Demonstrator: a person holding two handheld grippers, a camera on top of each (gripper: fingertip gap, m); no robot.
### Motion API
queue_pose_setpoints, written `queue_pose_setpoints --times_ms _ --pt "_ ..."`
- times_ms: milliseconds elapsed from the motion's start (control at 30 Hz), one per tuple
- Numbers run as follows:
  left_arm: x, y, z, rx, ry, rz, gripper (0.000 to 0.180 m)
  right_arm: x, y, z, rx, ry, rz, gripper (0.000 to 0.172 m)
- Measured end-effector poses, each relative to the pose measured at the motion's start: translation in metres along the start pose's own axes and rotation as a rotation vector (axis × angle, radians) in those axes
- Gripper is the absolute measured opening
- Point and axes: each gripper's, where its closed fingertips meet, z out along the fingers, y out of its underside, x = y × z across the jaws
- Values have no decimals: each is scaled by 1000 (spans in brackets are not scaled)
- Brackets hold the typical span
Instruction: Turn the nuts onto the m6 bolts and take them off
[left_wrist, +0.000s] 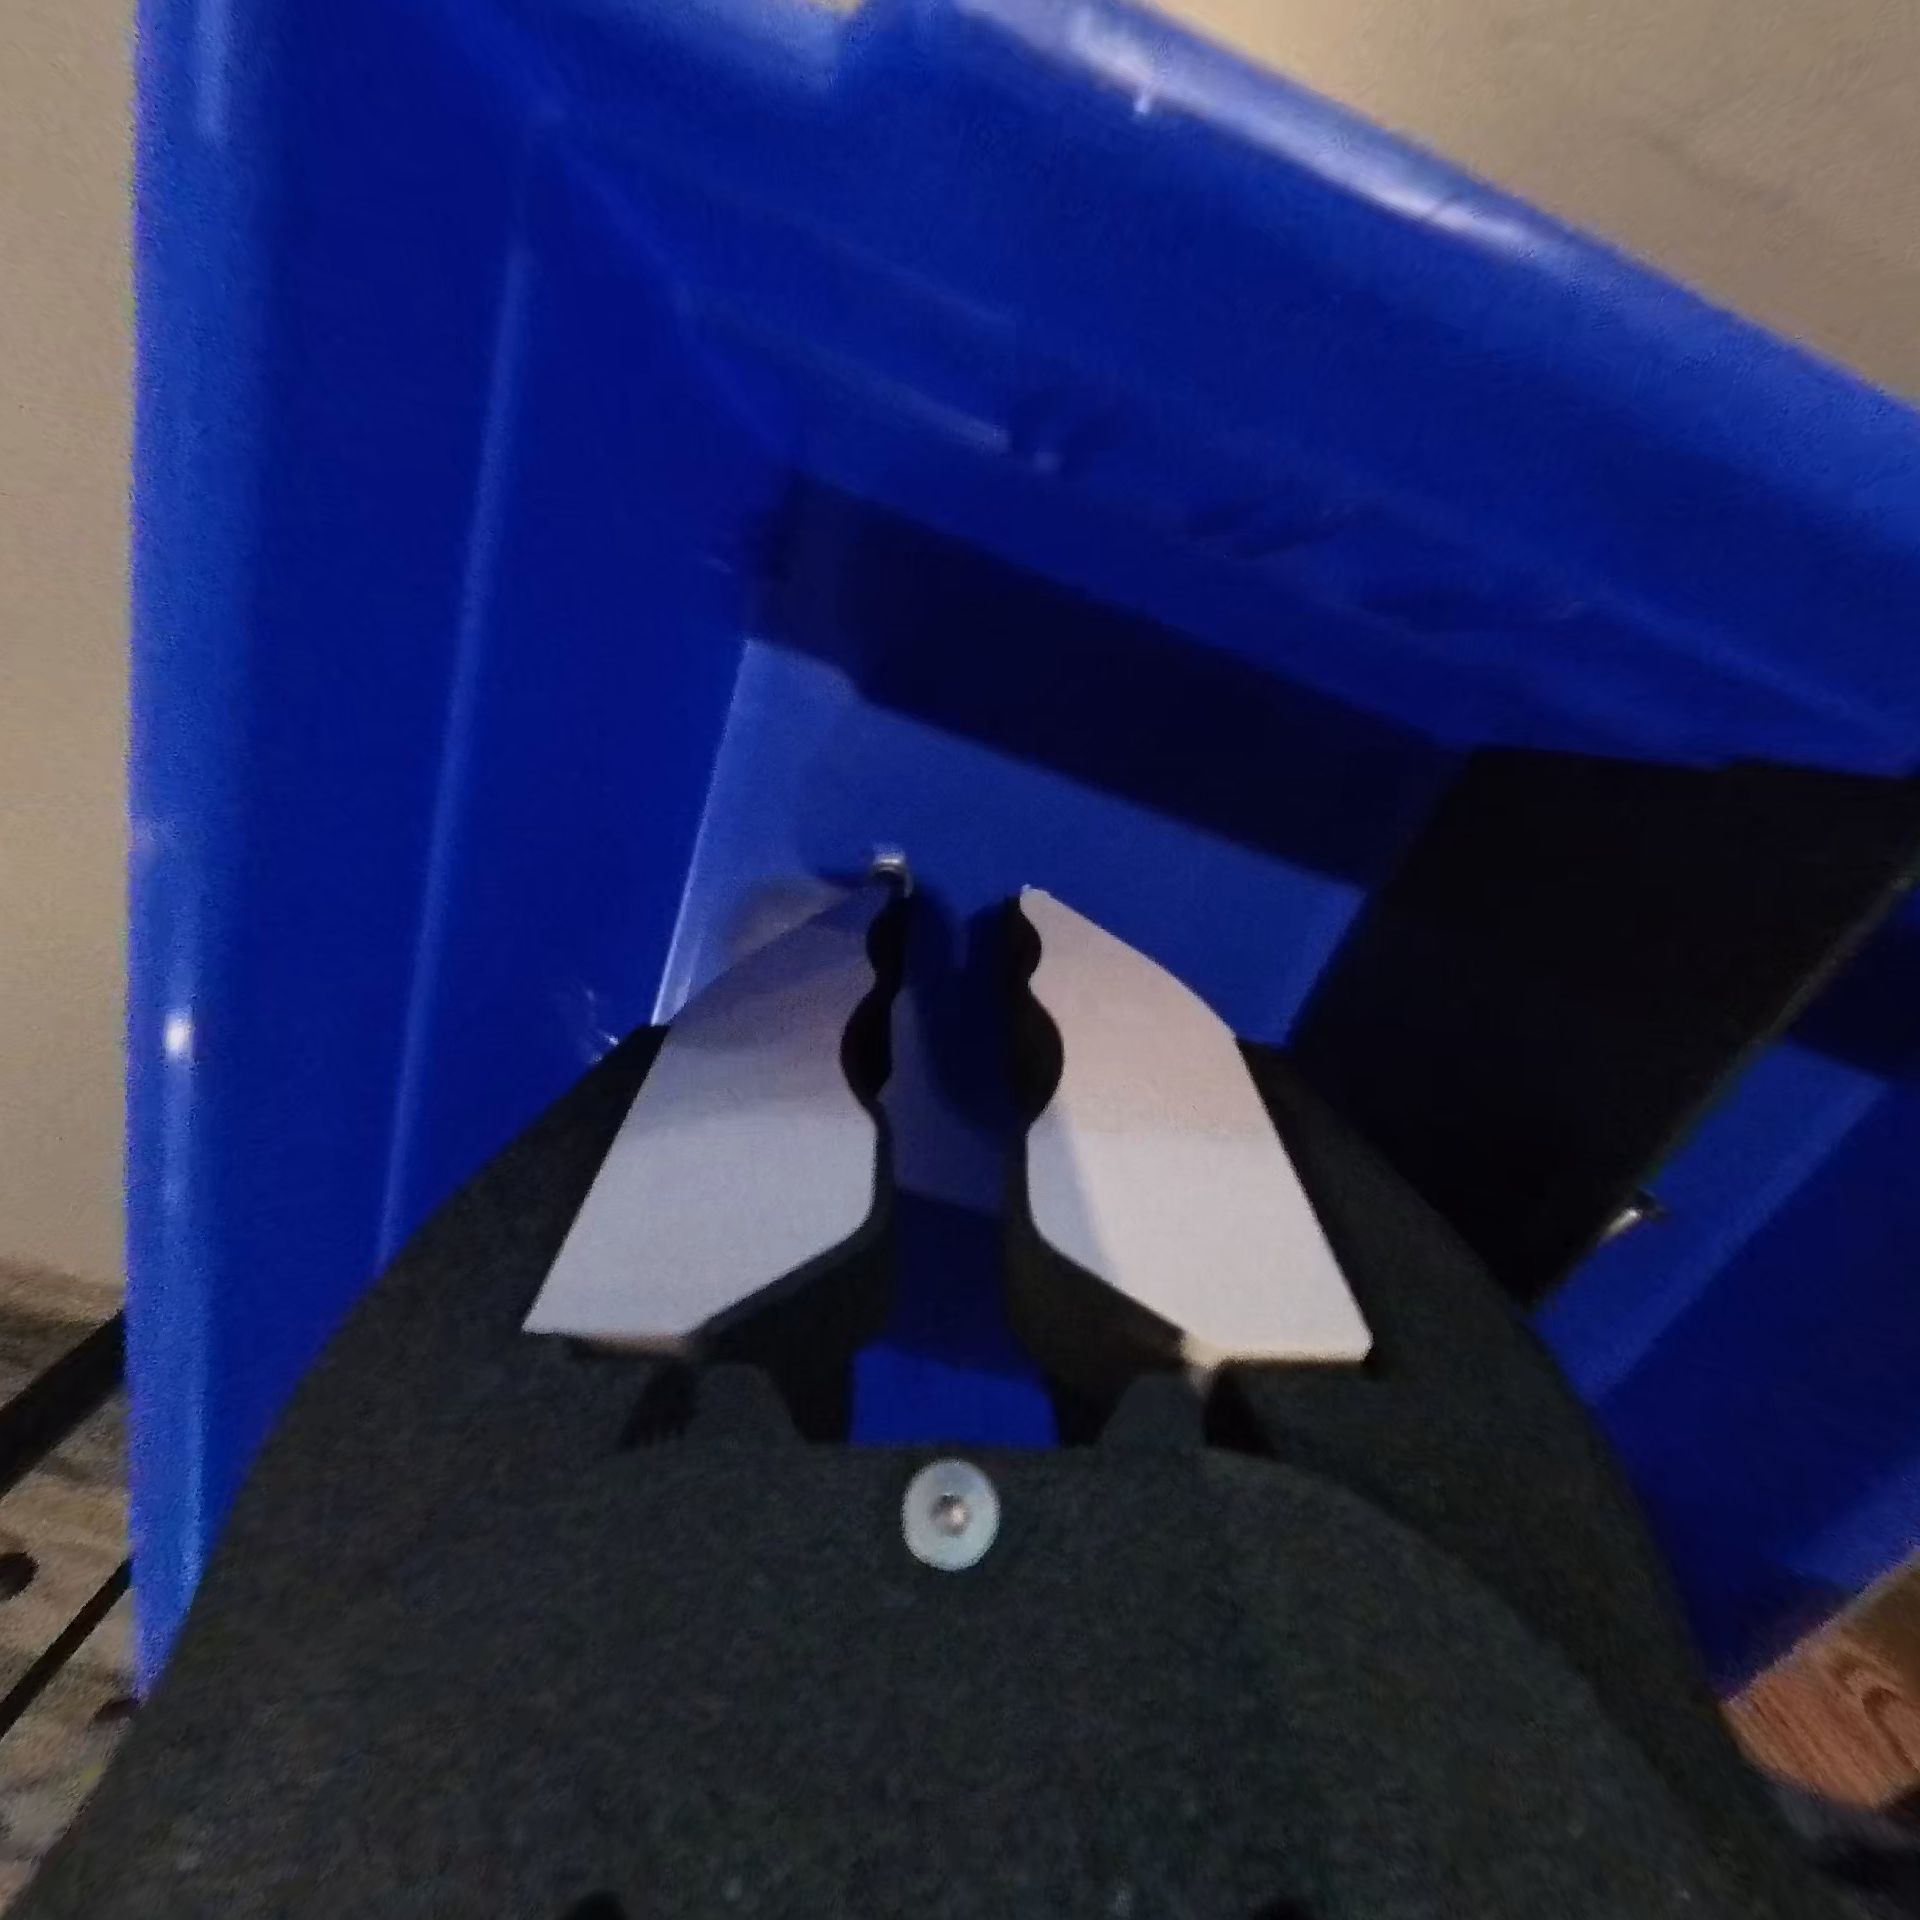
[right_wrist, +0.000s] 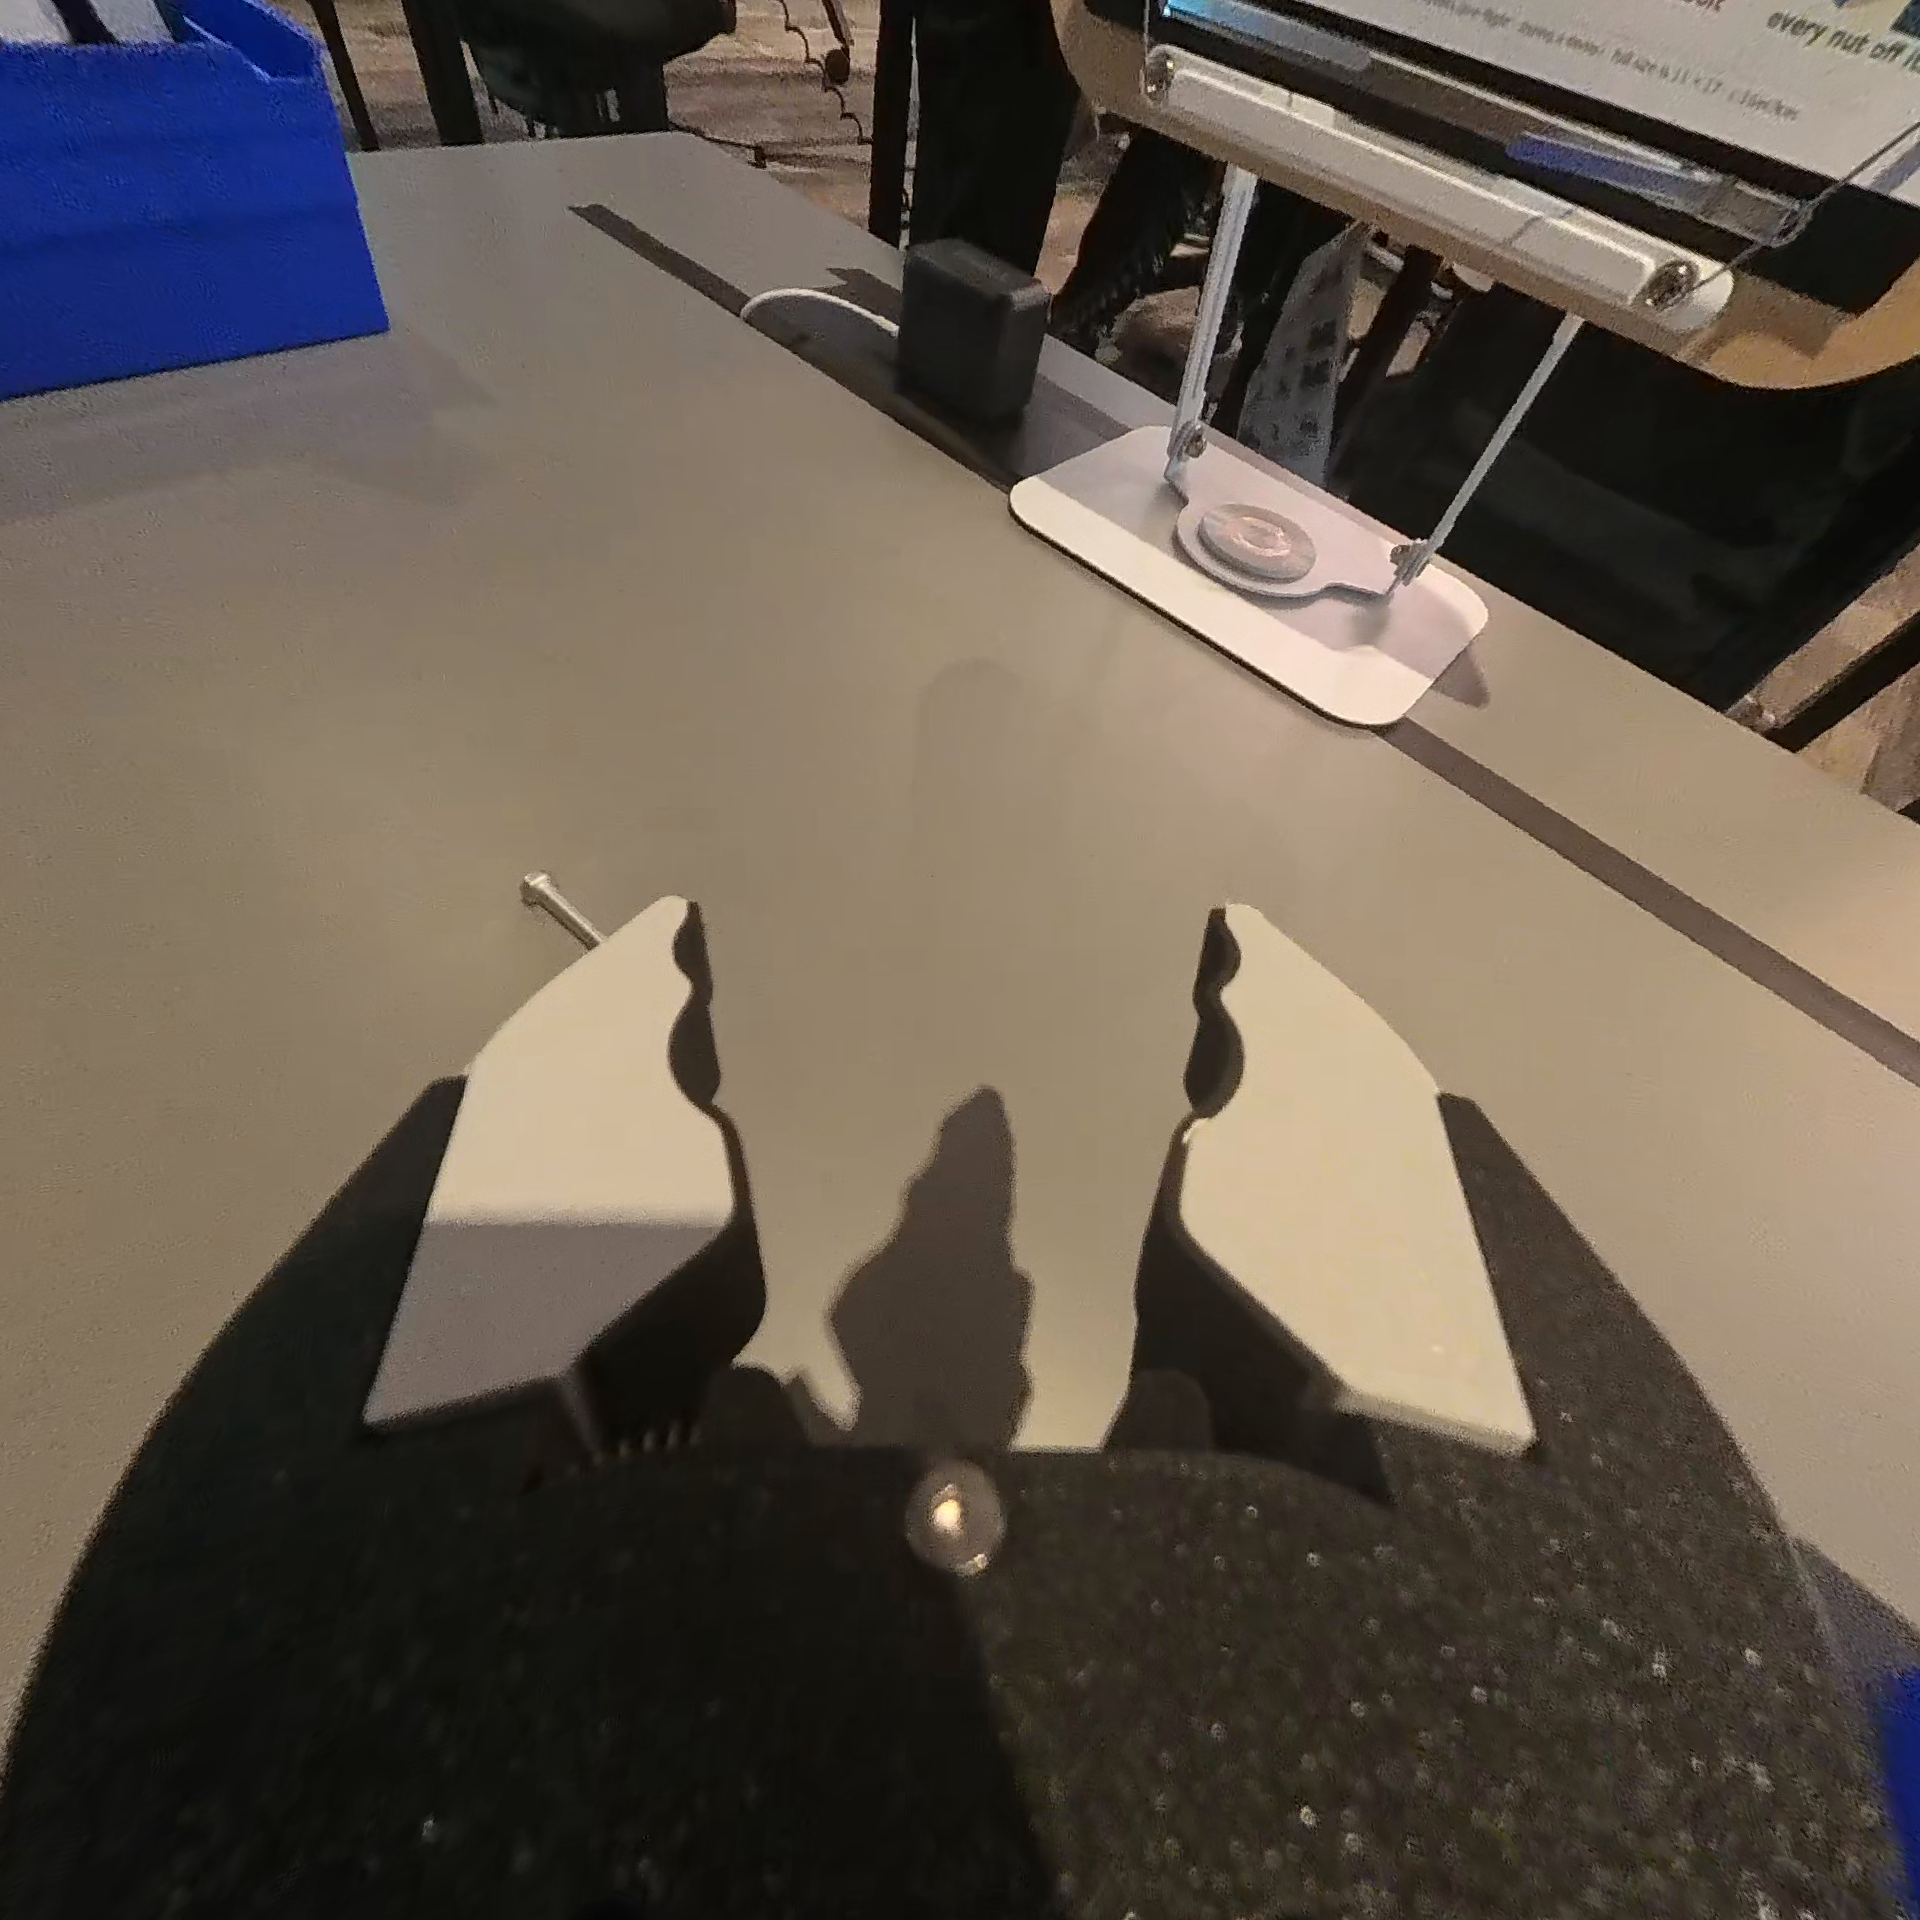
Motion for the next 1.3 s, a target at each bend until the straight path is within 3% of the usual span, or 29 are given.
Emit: queue_pose_setpoints --times_ms 367,800,900,967,1067,1167,1233,1300 --pt "-14 2 16 -29 -25 -17 22 7 5 -8 2 12 10 89" --pt "-7 4 17 -16 -15 -59 11 6 6 -18 26 14 21 88" --pt "-2 5 0 1 -23 -89 10 4 5 -26 37 9 22 88" --pt "-4 -2 -31 64 -68 -109 10 3 3 -33 49 8 18 88" --pt "1 -32 -98 229 -144 -127 10 1 2 -45 62 1 9 88" --pt "34 -91 -152 345 -205 -73 10 -1 3 -56 66 -3 1 88" --pt "69 -139 -161 353 -216 -21 10 -2 6 -63 60 -12 0 88" --pt "108 -190 -150 329 -217 48 10 -4 12 -69 44 -22 -2 88"
